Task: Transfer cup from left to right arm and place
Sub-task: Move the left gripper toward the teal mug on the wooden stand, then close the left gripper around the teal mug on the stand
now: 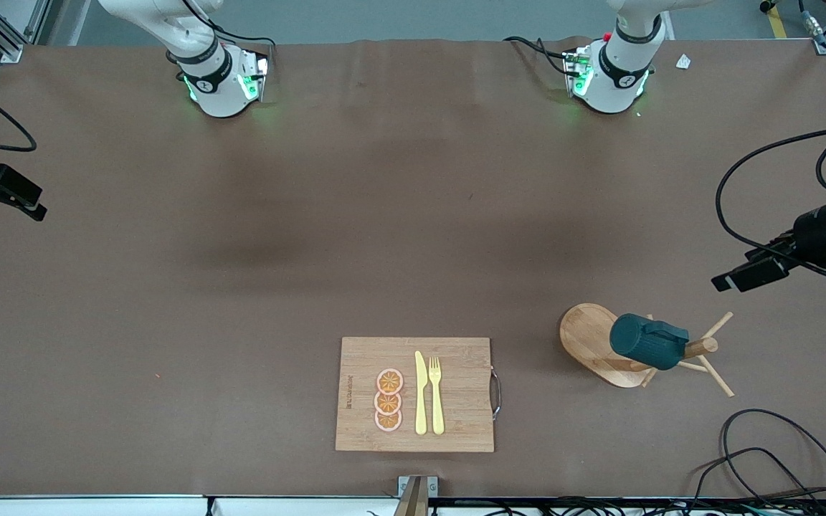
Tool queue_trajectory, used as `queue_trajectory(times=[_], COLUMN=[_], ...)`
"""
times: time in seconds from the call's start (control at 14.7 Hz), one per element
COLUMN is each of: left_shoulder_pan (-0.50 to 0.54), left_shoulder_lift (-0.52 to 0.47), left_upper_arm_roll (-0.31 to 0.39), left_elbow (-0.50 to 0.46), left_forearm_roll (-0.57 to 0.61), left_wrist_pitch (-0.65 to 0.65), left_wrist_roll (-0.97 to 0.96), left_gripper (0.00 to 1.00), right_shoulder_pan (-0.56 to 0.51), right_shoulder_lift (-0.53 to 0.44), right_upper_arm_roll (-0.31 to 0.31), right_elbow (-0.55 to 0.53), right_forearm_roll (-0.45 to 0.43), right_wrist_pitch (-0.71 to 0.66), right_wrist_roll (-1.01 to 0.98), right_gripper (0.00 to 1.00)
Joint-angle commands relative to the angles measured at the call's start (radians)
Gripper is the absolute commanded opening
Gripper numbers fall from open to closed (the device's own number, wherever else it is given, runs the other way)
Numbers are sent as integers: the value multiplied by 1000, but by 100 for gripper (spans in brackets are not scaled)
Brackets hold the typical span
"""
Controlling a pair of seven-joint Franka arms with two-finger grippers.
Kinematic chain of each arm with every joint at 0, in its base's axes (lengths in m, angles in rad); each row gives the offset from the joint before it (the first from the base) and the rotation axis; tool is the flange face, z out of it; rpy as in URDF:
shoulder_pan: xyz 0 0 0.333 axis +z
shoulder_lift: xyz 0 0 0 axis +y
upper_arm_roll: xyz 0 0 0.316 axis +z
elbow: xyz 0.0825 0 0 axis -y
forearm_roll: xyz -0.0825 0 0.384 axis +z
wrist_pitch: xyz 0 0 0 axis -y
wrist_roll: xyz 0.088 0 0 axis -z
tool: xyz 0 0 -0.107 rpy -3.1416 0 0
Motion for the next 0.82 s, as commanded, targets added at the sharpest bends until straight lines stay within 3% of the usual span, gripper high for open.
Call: queue_trajectory(times=[0.0, 0.14, 0.41, 0.75], left_shoulder_pan=[13, 28, -2, -53], left_shoulder_lift=[51, 98, 132, 232], left_upper_arm_roll=[1, 1, -7, -8], left_elbow=[19, 17, 16, 14], left_forearm_roll=[-59, -146, -166, -157], left_wrist_pitch=[53, 122, 202, 247], left_wrist_roll=[-98, -258, -495, -579], left_gripper=[100, 100, 100, 100], right_shoulder_pan=[-22, -30, -30, -30], right_shoulder_lift=[-13, -11, -13, -13], right_upper_arm_roll=[13, 13, 13, 13], right_elbow=[-9, -10, -10, -13], right_forearm_roll=[-1, -1, -1, 0], right_wrist_pitch=[-1, -1, -1, -3], right_wrist_roll=[-31, -32, -32, -32], right_gripper=[100, 100, 100, 100])
